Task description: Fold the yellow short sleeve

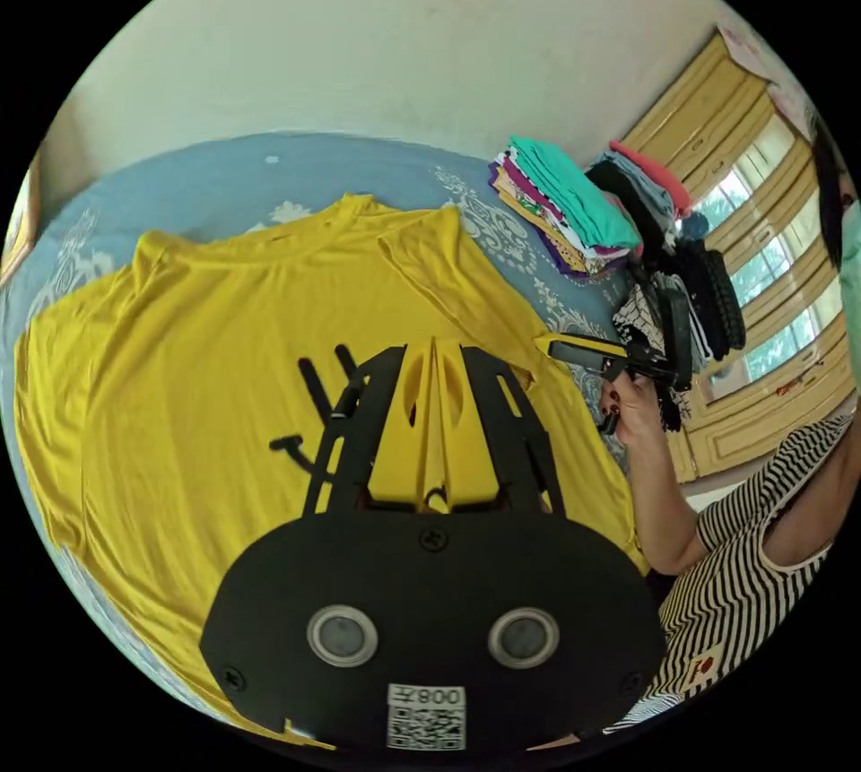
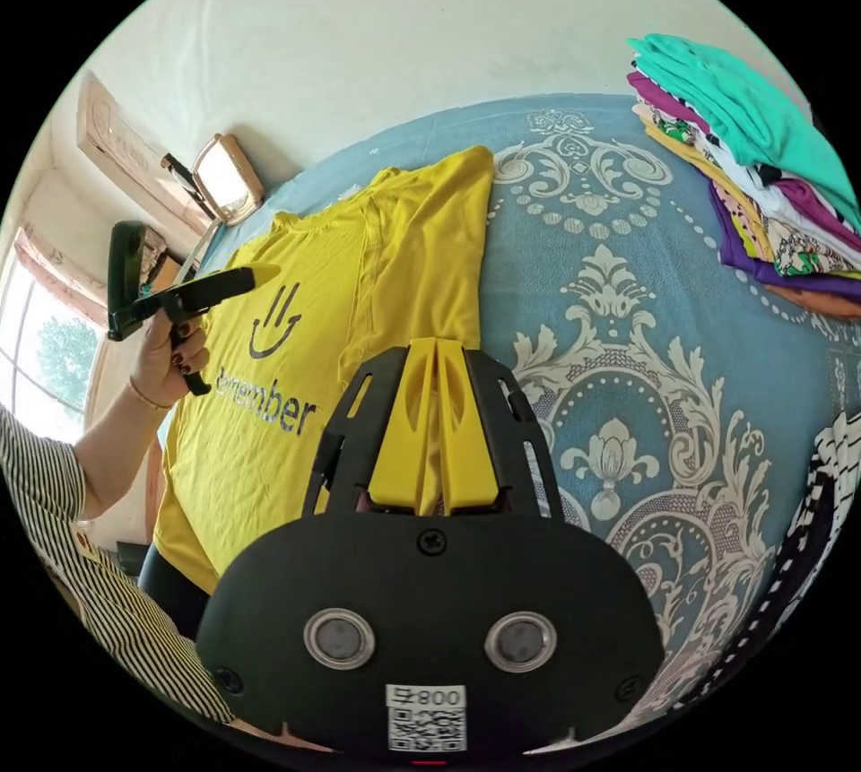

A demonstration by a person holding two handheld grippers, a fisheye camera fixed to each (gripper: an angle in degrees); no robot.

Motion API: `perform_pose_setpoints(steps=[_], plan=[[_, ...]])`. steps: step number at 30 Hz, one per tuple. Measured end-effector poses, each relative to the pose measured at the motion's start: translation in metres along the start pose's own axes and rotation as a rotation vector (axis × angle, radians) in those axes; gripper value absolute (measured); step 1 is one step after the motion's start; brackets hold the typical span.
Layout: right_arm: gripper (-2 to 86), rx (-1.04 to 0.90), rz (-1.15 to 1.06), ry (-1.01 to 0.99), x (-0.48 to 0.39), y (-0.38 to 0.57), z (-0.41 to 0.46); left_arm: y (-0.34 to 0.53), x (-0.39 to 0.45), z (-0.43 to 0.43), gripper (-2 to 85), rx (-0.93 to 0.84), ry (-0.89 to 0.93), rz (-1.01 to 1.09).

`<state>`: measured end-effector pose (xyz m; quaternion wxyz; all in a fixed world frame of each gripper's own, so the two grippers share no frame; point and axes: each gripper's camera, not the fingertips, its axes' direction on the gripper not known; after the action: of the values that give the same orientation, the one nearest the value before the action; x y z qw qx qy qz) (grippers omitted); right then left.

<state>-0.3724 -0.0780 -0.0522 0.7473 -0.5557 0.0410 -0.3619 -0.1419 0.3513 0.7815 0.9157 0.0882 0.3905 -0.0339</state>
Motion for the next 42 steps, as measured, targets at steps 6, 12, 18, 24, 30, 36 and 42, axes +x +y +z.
perform_pose_setpoints(steps=[6,12,18,24,30,36,42], plan=[[0.2,0.001,-0.034,0.065,-0.029,-0.019,0.012,0.152,-0.149,-0.159,0.9,0.136,-0.15,-0.359],[0.4,-0.012,0.089,-0.132,-0.02,-0.043,0.012,0.278,-0.319,-0.288,4.0,0.343,-0.201,-0.731],[1.8,0.171,0.407,-0.324,-0.002,-0.041,-0.007,0.361,-0.456,-0.342,6.2,0.395,-0.076,-0.922],[2.6,0.16,0.342,-0.36,-0.084,-0.087,0.021,0.413,-0.529,-0.379,2.9,0.438,0.035,-0.878],[3.3,-0.004,0.002,-0.446,-0.247,-0.204,0.105,0.474,-0.58,-0.408,1.5,0.541,0.169,-0.79],[5.3,-0.194,-0.431,-0.487,-0.476,-0.337,0.228,0.513,-0.609,-0.435,1.1,0.563,0.209,-0.776],[6.4,-0.371,-0.658,-0.319,-0.67,-0.418,0.347,0.539,-0.621,-0.455,1.1,0.556,0.196,-0.765]])
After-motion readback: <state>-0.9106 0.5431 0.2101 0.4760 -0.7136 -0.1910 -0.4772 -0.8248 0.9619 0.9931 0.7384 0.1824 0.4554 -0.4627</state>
